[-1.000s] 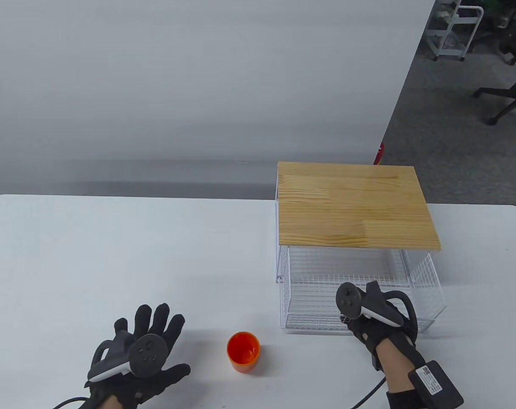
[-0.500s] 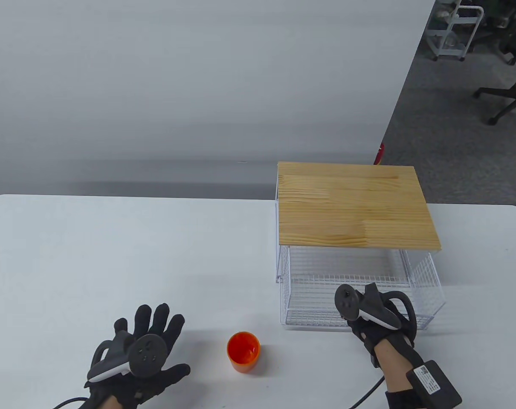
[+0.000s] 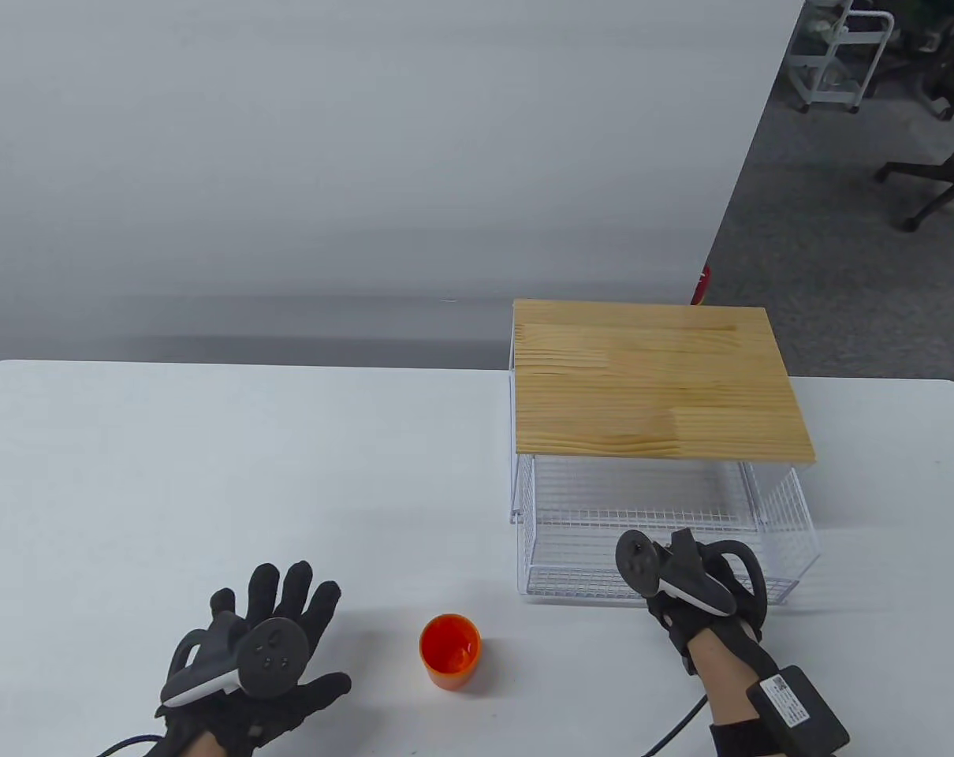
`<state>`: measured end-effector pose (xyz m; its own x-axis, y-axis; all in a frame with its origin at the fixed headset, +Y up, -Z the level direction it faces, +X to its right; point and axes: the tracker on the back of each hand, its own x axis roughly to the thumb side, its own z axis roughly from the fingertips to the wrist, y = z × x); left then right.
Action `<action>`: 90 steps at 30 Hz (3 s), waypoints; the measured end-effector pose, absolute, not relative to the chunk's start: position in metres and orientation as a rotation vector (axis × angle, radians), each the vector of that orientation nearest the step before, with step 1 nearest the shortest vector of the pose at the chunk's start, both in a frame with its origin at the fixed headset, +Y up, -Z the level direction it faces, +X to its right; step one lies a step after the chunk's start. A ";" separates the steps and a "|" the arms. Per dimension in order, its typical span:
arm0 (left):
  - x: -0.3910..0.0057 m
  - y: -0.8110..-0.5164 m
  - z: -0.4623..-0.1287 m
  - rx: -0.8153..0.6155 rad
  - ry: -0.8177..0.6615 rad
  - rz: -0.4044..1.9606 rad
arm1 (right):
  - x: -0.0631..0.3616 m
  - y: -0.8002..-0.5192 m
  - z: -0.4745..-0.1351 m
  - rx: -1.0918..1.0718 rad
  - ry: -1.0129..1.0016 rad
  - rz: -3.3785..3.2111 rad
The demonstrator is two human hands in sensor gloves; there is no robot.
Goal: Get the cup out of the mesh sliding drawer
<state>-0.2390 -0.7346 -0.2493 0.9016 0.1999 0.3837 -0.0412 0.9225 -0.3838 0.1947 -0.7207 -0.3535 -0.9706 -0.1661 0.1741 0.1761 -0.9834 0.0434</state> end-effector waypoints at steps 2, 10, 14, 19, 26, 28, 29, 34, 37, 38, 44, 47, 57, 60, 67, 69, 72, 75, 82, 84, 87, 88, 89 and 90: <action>-0.239 -0.735 -0.249 -0.378 -0.434 0.129 | 0.195 -0.721 -0.354 -0.250 -0.083 -2.955; -0.238 -0.735 -0.249 -0.378 -0.436 0.124 | 0.194 -0.722 -0.352 -0.240 -0.024 -2.946; -0.238 -0.735 -0.249 -0.375 -0.436 0.124 | 0.193 -0.722 -0.351 -0.242 0.035 -2.940; -0.238 -0.735 -0.249 -0.377 -0.436 0.124 | 0.193 -0.722 -0.351 -0.232 0.054 -2.938; -0.238 -0.735 -0.249 -0.377 -0.436 0.124 | 0.193 -0.722 -0.350 -0.210 0.075 -2.936; -0.238 -0.735 -0.249 -0.378 -0.436 0.124 | 0.192 -0.722 -0.351 -0.206 0.086 -2.937; -0.238 -0.735 -0.249 -0.378 -0.435 0.124 | 0.192 -0.722 -0.351 -0.204 0.091 -2.937; -0.237 -0.736 -0.249 -0.382 -0.434 0.121 | 0.192 -0.722 -0.352 -0.186 0.106 -2.939; -0.237 -0.736 -0.249 -0.383 -0.433 0.122 | 0.192 -0.722 -0.352 -0.178 0.117 -2.940; -0.237 -0.735 -0.249 -0.383 -0.432 0.121 | 0.192 -0.722 -0.352 -0.175 0.117 -2.939; -0.238 -0.735 -0.250 -0.384 -0.431 0.123 | 0.192 -0.722 -0.354 -0.160 0.128 -2.941; -0.238 -0.735 -0.250 -0.385 -0.431 0.123 | 0.191 -0.722 -0.355 -0.152 0.131 -2.943; -0.237 -0.736 -0.250 -0.385 -0.433 0.114 | 0.189 -0.721 -0.358 -0.127 0.154 -2.939; -0.237 -0.736 -0.250 -0.388 -0.434 0.118 | 0.188 -0.721 -0.360 -0.119 0.149 -2.936; -0.236 -0.736 -0.251 -0.392 -0.432 0.111 | 0.188 -0.720 -0.362 -0.102 0.150 -2.945; -0.236 -0.736 -0.251 -0.393 -0.431 0.113 | 0.188 -0.720 -0.362 -0.098 0.149 -2.947; -0.236 -0.736 -0.251 -0.393 -0.429 0.111 | 0.188 -0.720 -0.364 -0.093 0.145 -2.946; -0.236 -0.736 -0.251 -0.393 -0.428 0.110 | 0.188 -0.718 -0.366 -0.084 0.143 -2.948; -0.237 -0.736 -0.252 -0.393 -0.427 0.111 | 0.186 -0.718 -0.374 -0.053 0.142 -2.943; -0.237 -0.736 -0.252 -0.391 -0.427 0.111 | 0.186 -0.718 -0.376 -0.041 0.143 -2.943; -0.238 -0.736 -0.252 -0.388 -0.426 0.114 | 0.185 -0.717 -0.379 -0.023 0.140 -2.947; -0.238 -0.736 -0.252 -0.388 -0.425 0.114 | 0.185 -0.717 -0.380 -0.021 0.140 -2.946; -0.238 -0.736 -0.252 -0.388 -0.425 0.114 | 0.185 -0.716 -0.380 -0.017 0.139 -2.945; -0.238 -0.736 -0.252 -0.388 -0.425 0.114 | 0.186 -0.716 -0.381 -0.014 0.140 -2.945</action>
